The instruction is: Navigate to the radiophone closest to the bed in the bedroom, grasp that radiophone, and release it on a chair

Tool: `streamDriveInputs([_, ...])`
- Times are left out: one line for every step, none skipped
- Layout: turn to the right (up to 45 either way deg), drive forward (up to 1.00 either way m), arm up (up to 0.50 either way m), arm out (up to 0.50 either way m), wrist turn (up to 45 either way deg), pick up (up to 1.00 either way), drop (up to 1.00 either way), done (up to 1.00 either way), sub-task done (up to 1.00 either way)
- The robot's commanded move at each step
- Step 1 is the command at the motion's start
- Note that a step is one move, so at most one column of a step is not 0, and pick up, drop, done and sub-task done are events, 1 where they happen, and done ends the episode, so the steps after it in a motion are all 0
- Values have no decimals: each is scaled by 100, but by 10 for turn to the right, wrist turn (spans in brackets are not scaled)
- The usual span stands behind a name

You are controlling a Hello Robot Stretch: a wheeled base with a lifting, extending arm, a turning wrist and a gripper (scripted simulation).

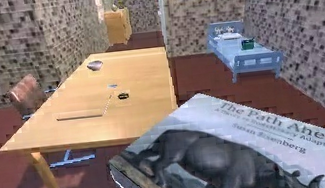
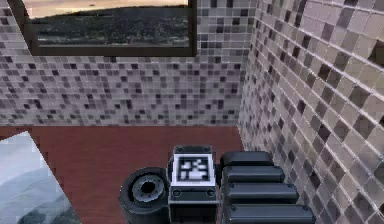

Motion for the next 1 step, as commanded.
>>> streamDriveInputs([0, 5, 0, 0, 0, 0, 0, 0, 0])
